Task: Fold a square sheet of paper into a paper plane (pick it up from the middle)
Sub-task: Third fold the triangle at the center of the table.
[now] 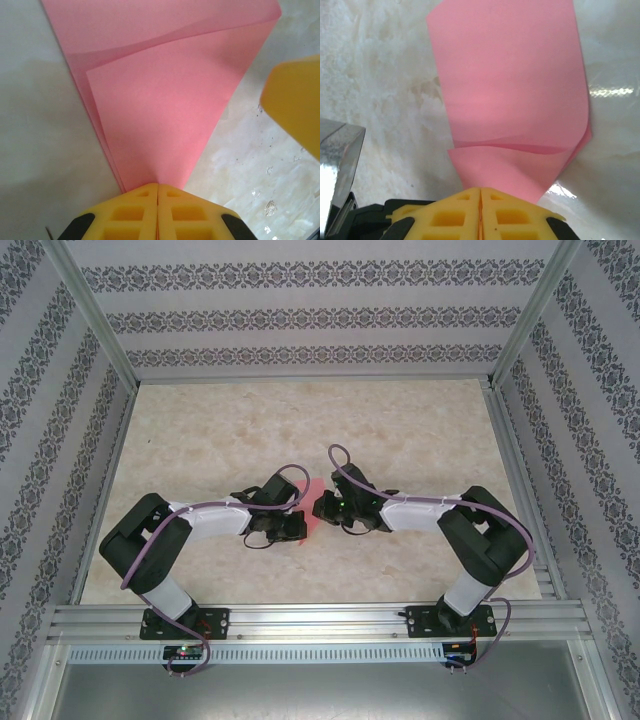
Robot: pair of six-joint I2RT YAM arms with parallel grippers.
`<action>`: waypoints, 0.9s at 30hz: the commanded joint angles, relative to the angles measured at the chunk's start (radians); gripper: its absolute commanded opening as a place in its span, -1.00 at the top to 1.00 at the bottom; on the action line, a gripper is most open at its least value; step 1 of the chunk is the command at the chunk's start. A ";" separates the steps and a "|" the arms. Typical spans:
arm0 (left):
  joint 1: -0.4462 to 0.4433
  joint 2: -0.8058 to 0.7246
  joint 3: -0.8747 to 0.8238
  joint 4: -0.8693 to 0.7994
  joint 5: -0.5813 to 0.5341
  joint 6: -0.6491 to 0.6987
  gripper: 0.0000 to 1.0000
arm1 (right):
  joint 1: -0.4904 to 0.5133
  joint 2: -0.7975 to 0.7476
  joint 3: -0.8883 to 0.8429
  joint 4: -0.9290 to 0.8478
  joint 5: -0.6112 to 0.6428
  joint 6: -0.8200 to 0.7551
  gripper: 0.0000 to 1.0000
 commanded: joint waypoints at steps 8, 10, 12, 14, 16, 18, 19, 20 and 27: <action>-0.011 -0.023 -0.025 -0.016 -0.008 -0.023 0.84 | -0.002 0.063 0.021 0.029 -0.131 -0.074 0.87; -0.012 -0.025 -0.025 -0.016 -0.004 -0.023 0.84 | -0.003 0.088 0.028 0.027 -0.147 -0.072 0.87; -0.010 -0.031 -0.025 -0.018 -0.003 -0.024 0.84 | -0.002 0.108 0.033 0.031 -0.160 -0.070 0.87; -0.011 -0.035 -0.024 -0.019 -0.001 -0.026 0.84 | 0.000 0.118 0.033 0.042 -0.171 -0.067 0.88; -0.011 -0.039 -0.022 -0.016 0.013 -0.026 0.84 | 0.000 0.123 0.034 0.039 -0.169 -0.066 0.88; -0.012 -0.047 -0.022 -0.008 0.029 -0.028 0.82 | 0.001 0.125 0.038 0.025 -0.162 -0.070 0.88; -0.011 -0.053 -0.024 -0.002 0.040 -0.027 0.81 | 0.000 0.125 0.039 0.018 -0.158 -0.071 0.87; -0.011 -0.059 -0.024 0.007 0.052 -0.026 0.79 | 0.000 0.128 0.042 0.010 -0.155 -0.074 0.87; -0.017 -0.075 -0.042 0.009 0.079 -0.023 0.76 | 0.000 0.147 0.064 -0.039 -0.137 -0.081 0.87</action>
